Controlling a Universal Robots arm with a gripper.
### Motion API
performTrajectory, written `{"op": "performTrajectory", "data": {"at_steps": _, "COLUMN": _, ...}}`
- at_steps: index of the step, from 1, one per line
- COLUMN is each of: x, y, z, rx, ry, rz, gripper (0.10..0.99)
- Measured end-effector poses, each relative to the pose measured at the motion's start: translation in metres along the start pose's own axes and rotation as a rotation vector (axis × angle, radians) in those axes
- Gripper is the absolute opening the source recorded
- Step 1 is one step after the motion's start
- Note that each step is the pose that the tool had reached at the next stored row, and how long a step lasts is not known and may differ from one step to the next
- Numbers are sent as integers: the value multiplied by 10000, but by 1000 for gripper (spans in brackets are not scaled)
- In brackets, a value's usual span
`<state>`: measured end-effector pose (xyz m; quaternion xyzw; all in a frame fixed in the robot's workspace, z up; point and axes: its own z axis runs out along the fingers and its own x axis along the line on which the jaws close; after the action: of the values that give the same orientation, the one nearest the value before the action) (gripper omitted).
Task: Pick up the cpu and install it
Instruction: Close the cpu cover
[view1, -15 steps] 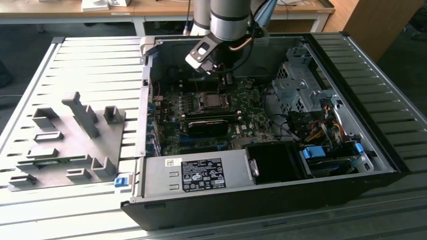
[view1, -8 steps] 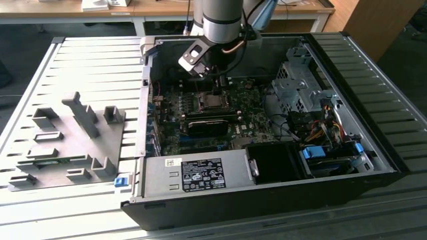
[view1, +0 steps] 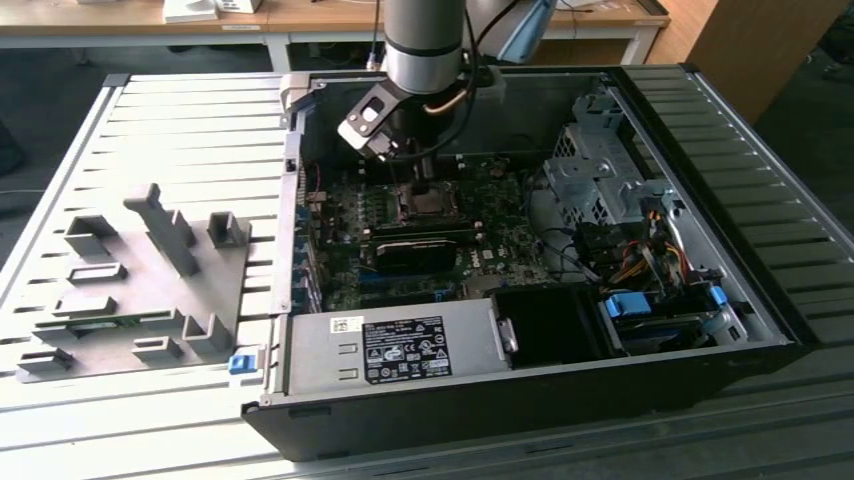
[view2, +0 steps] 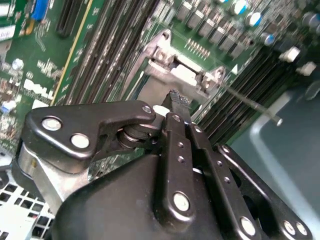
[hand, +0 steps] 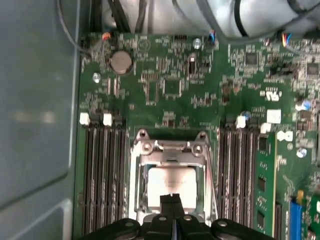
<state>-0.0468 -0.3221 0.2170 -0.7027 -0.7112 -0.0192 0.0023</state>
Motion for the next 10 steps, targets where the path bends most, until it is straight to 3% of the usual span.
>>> {"op": "performTrajectory", "data": {"at_steps": 10, "x": -3, "y": -29, "z": 122, "rx": 0, "ry": 1, "rz": -1, "gripper": 106}}
